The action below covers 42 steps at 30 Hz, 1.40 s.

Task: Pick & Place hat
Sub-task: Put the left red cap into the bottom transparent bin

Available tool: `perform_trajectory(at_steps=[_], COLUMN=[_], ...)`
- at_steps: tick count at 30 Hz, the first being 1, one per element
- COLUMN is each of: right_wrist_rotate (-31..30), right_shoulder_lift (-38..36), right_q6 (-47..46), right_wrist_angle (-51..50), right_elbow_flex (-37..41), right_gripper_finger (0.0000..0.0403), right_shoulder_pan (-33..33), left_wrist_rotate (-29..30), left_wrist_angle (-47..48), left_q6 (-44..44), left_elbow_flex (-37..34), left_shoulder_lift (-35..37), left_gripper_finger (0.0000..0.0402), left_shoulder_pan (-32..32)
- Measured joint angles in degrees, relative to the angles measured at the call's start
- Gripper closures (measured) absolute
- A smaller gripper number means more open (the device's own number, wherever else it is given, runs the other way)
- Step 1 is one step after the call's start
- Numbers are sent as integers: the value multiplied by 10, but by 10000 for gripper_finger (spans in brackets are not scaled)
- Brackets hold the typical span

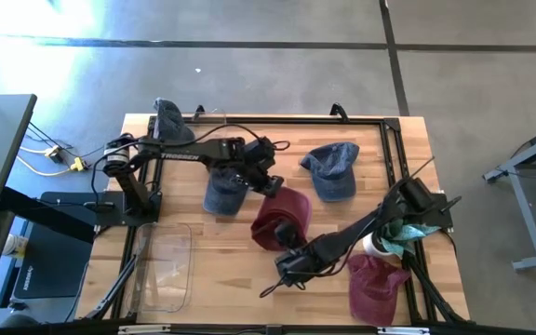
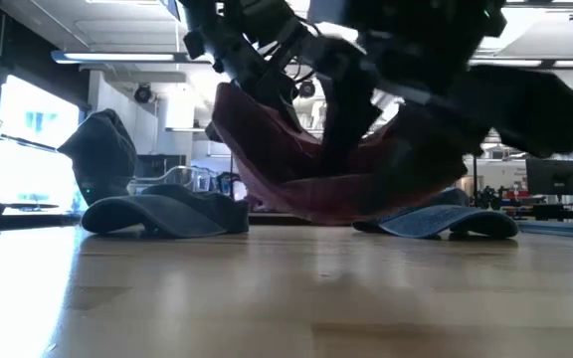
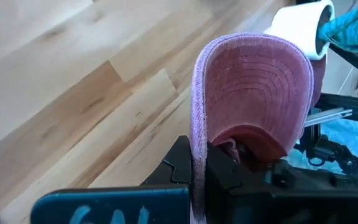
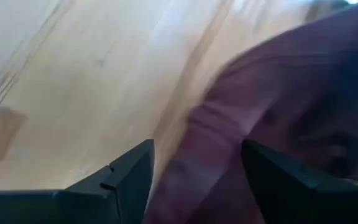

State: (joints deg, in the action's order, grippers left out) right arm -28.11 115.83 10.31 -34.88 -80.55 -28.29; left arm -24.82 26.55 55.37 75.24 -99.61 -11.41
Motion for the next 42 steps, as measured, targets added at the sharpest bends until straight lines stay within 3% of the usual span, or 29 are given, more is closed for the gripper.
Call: perform_trajectory(at_steps=[8, 13, 17, 20, 22, 26, 35, 39, 42], right_wrist_rotate=[-24, -83, -100, -43, -8, 40, 191, 229, 249], right_shoulder_lift=[10, 10, 10, 10, 10, 1, -116, -179, -219], right_q6=[-55, -105, -122, -131, -129, -163, -245, -279, -303], right_wrist_angle=[-14, -20, -18, -2, -2, -24, -53, -60, -58], right_elbow_flex=[0, 4, 7, 6, -5, -45, -81, -81, -81], right_gripper_finger=[191, 201, 268, 359, 388, 386, 398, 399, 399], right_shoulder_pan=[-7, -3, -1, 1, 1, 0, 20, 33, 40], left_wrist_rotate=[-10, -21, -37, -40, -44, -59, -134, -110, -82], left_wrist_angle=[-1, -7, -19, -29, -37, -44, -45, -22, -23], left_q6=[-1, 0, 0, 0, -13, -57, -158, -219, -273], left_elbow_flex=[0, 0, 0, 0, 1, 15, 48, 74, 89], left_shoulder_lift=[0, 0, 0, 0, 0, 0, 1, 48, 110], left_gripper_finger=[401, 401, 401, 401, 399, 368, 233, 218, 224], left_shoulder_pan=[-13, -14, -14, -14, -13, -12, -53, -60, -29])
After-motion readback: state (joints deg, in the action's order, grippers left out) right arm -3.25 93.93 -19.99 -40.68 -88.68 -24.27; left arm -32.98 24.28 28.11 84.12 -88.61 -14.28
